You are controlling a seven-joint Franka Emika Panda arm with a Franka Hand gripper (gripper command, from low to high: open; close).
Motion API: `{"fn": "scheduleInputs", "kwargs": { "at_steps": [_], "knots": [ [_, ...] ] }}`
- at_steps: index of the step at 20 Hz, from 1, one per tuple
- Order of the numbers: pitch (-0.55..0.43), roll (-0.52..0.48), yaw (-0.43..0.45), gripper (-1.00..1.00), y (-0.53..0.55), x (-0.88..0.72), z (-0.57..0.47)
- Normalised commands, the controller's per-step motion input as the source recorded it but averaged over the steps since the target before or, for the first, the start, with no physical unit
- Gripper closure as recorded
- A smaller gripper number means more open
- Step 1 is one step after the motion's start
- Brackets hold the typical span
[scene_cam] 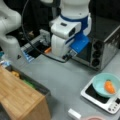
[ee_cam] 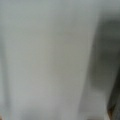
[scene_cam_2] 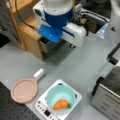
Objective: Pick up the pan. Place the pan on the table. Pick up the bowl. Place the bowl on the stove.
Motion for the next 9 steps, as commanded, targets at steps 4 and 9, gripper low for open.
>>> {"fn": "scheduleInputs", "kwargs": {
  "at_steps": [4, 9],
  "knots": [
    [-0.104, 0.085, -0.064, -1.00, 0.21, -0.33, -0.08],
    [-0.137, 0.086, -0.038, -1.00, 0.05, -0.27, -0.12]
  ]
}}
